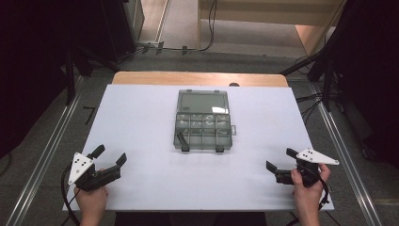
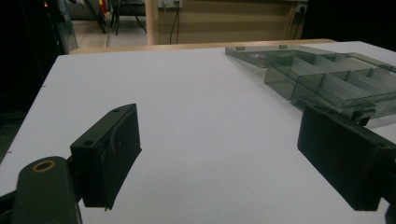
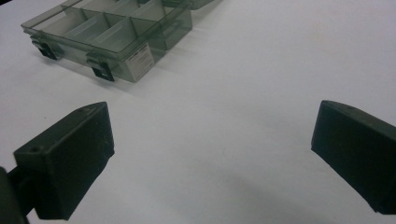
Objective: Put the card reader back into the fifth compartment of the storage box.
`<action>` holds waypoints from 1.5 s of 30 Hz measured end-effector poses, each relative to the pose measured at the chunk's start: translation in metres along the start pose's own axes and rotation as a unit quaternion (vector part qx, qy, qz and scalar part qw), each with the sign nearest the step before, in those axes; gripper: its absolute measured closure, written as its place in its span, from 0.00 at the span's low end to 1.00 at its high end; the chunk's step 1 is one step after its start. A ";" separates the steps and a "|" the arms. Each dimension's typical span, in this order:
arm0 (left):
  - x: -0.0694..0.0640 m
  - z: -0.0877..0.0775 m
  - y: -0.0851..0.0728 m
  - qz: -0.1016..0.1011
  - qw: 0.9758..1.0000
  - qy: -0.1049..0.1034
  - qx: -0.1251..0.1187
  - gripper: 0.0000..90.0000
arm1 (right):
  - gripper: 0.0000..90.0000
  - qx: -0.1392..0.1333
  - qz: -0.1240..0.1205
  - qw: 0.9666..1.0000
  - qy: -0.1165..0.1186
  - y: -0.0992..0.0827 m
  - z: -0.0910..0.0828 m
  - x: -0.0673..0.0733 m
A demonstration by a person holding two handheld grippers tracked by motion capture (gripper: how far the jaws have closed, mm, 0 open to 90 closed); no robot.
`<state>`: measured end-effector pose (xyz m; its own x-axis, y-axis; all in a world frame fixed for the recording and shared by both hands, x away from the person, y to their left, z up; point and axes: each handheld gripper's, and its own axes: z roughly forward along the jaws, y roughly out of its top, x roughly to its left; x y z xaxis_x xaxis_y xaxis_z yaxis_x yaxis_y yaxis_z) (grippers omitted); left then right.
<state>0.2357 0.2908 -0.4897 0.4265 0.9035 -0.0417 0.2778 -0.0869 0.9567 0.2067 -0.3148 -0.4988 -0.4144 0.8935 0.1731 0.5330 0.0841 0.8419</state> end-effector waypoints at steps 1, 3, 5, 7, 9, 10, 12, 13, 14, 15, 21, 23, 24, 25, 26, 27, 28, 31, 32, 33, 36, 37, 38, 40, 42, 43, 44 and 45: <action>0.000 0.000 0.000 0.000 1.000 0.000 0.000 0.15 | 0.00 0.000 0.003 1.000 -0.001 -0.001 -0.001 -0.001; 0.000 0.000 0.000 0.000 1.000 0.000 0.000 0.15 | 0.00 -0.002 0.003 1.000 -0.005 -0.003 -0.003 -0.004; 0.000 0.000 0.000 0.000 1.000 0.000 0.000 0.15 | 0.00 -0.004 0.006 1.000 -0.007 -0.004 -0.005 -0.007; 0.000 0.000 0.000 0.001 1.000 0.001 0.000 0.15 | 0.00 -0.008 0.009 1.000 -0.009 -0.005 -0.008 -0.010; -0.001 0.000 0.000 0.002 1.000 0.001 0.001 0.15 | 0.00 -0.013 0.009 1.000 -0.012 -0.007 -0.010 -0.013; -0.001 0.000 0.000 0.002 1.000 0.001 0.001 0.15 | 0.00 -0.015 0.010 1.000 -0.014 -0.008 -0.011 -0.015; -0.001 0.000 0.000 0.002 1.000 0.001 0.001 0.15 | 0.00 -0.018 0.015 1.000 -0.016 -0.009 -0.013 -0.017; -0.001 0.000 0.000 0.002 1.000 0.001 0.001 0.15 | 0.00 -0.018 0.016 1.000 -0.019 -0.010 -0.014 -0.018; -0.001 0.000 0.000 0.002 1.000 0.001 0.001 0.15 | 0.00 -0.022 0.016 0.999 -0.019 -0.010 -0.015 -0.020; -0.001 0.000 0.000 0.003 1.000 0.001 0.002 0.15 | 0.00 -0.023 0.017 0.999 -0.019 -0.011 -0.015 -0.021; -0.001 0.000 0.000 0.005 1.000 0.002 0.003 0.15 | 0.00 -0.027 0.023 0.999 -0.026 -0.015 -0.018 -0.027; -0.002 0.000 0.000 0.005 1.000 0.002 0.003 0.15 | 0.00 -0.028 0.026 0.999 -0.027 -0.016 -0.019 -0.028; -0.001 0.000 0.000 0.005 1.000 0.002 0.003 0.15 | 0.00 -0.030 0.026 0.999 -0.028 -0.017 -0.020 -0.029; -0.001 0.000 0.000 0.005 1.000 0.002 0.003 0.15 | 0.00 -0.031 0.027 0.999 -0.030 -0.017 -0.021 -0.030; -0.001 0.000 0.000 0.005 1.000 0.002 0.003 0.15 | 0.00 -0.031 0.031 0.999 -0.030 -0.018 -0.021 -0.031; -0.001 0.000 0.000 0.005 1.000 0.002 0.003 0.15 | 0.00 -0.033 0.032 0.998 -0.030 -0.019 -0.022 -0.032; -0.001 0.000 0.000 0.005 1.000 0.002 0.002 0.15 | 0.00 -0.036 0.029 0.998 -0.032 -0.020 -0.023 -0.033; -0.001 0.000 0.000 0.006 1.000 0.002 0.003 0.15 | 0.00 -0.041 0.034 0.998 -0.033 -0.022 -0.025 -0.036; -0.001 0.000 0.000 0.006 1.000 0.002 0.003 0.15 | 0.00 -0.043 0.036 0.998 -0.034 -0.023 -0.025 -0.036; -0.001 0.000 0.000 0.006 1.000 0.002 0.002 0.15 | 0.00 -0.044 0.036 0.998 -0.035 -0.023 -0.026 -0.037; -0.001 0.000 0.000 0.005 1.000 0.002 0.003 0.15 | 0.00 -0.048 0.039 0.998 -0.034 -0.025 -0.026 -0.038; -0.001 0.000 0.000 0.005 1.000 0.002 0.003 0.15 | 0.00 -0.050 0.042 0.997 -0.033 -0.025 -0.026 -0.039; -0.001 0.000 0.000 0.005 1.000 0.002 0.003 0.15 | 0.00 -0.050 0.043 0.997 -0.032 -0.025 -0.027 -0.039; -0.001 0.000 0.000 0.005 1.000 0.002 0.003 0.15 | 0.00 -0.052 0.044 0.997 -0.031 -0.026 -0.027 -0.040; -0.002 0.001 0.000 0.005 1.000 0.003 0.003 0.15 | 0.00 -0.050 0.043 0.997 -0.032 -0.026 -0.026 -0.040; -0.002 0.001 0.000 0.005 1.000 0.002 0.002 0.15 | 0.00 -0.049 0.042 0.997 -0.032 -0.026 -0.026 -0.040; -0.002 0.001 0.000 0.006 1.000 0.002 0.002 0.15 | 0.00 -0.049 0.042 0.997 -0.031 -0.027 -0.025 -0.040; -0.002 0.001 0.000 0.005 1.000 0.002 0.002 0.15 | 0.00 -0.049 0.041 0.997 -0.031 -0.027 -0.025 -0.040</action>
<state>0.2354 0.2891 -0.4902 0.4266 0.9039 -0.0303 0.2766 -0.0985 0.9559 0.1908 -0.3641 -0.5155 -0.3242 0.9213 0.2148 0.4878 -0.0318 0.8724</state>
